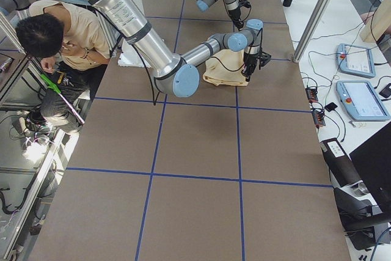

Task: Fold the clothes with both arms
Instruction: 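Lay the hem near the collar and open both grippers, lifting away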

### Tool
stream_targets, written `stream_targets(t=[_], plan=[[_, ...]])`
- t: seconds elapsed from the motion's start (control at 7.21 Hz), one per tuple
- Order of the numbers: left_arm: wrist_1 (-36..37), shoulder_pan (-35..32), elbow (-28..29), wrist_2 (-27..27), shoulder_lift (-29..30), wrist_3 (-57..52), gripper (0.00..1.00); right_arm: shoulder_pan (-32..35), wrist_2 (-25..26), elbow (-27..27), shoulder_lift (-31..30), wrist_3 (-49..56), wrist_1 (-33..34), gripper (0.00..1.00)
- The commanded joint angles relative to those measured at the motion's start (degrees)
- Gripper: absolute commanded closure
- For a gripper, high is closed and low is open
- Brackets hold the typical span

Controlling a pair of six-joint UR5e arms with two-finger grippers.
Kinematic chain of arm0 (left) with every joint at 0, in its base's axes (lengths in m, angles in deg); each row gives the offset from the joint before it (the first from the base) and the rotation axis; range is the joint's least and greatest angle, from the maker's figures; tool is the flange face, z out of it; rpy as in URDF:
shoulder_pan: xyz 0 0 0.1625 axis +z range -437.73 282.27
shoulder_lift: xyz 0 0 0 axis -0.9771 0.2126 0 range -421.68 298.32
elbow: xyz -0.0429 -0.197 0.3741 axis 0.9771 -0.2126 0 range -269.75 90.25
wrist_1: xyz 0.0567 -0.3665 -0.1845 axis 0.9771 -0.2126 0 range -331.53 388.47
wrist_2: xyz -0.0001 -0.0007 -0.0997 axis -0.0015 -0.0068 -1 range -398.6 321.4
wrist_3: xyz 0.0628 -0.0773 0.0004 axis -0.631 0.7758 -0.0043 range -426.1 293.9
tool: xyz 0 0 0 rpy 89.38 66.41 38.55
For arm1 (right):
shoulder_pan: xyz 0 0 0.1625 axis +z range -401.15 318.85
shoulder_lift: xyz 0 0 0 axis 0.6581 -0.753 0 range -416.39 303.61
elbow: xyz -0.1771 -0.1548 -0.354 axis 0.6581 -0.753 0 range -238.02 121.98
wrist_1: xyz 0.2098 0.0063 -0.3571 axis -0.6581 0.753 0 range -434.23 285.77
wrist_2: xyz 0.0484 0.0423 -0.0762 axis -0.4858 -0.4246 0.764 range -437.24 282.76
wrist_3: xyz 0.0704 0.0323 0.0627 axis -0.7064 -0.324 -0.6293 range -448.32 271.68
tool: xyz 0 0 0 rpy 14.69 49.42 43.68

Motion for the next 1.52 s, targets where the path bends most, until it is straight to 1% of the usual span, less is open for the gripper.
stream_targets(t=[0.0,0.14,0.28,0.42,0.55,0.69,0.83,0.97,1.11,1.25,1.39], plan=[[-0.6,0.1,0.7,0.4,0.3,0.0,0.91,-0.2,0.4,-1.2,0.1,0.3,-1.0,1.00],[-1.4,0.2,0.7,0.4,0.3,0.0,0.74,-0.4,0.4,-1.3,0.1,0.3,-2.1,1.00],[-2.1,0.2,0.7,0.4,0.2,0.0,0.71,-0.6,0.3,-1.5,0.1,0.3,-3.1,0.96],[-2.2,0.2,0.7,0.3,0.1,0.0,0.63,-0.7,0.4,-2.2,0.1,0.2,-4.2,0.78],[-3.5,0.2,0.7,0.3,-0.1,0.0,0.57,-0.7,0.3,-2.4,0.1,0.0,-5.4,0.58],[-5.7,-0.1,0.6,0.0,-0.4,-0.2,0.57,-0.7,0.4,-2.4,0.1,-0.2,-6.4,0.48],[-6.3,-0.4,0.1,-0.3,-0.5,-0.4,0.57,-0.6,0.3,-2.4,-0.1,-0.7,-8.2,0.39],[-5.9,-0.8,-1.1,-0.4,-0.6,-0.4,0.57,-0.2,0.1,0.3,-0.6,-1.1,-8.4,0.35],[-5.6,-1.8,-3.6,-3.2,-1.3,-0.4,0.57,-0.1,0.1,7.8,-5.1,-4.2,-8.3,0.33],[-5.5,-3.1,-7.7,-6.2,-4.0,-0.4,0.55,-1.4,0.3,16.5,-11.5,-7.9,-8.6,0.31],[-5.5,-3.1,-11.0,-6.3,-6.0,-0.4,0.55,-2.9,1.1,25.5,-16.9,-10.7,-8.5,0.30]])
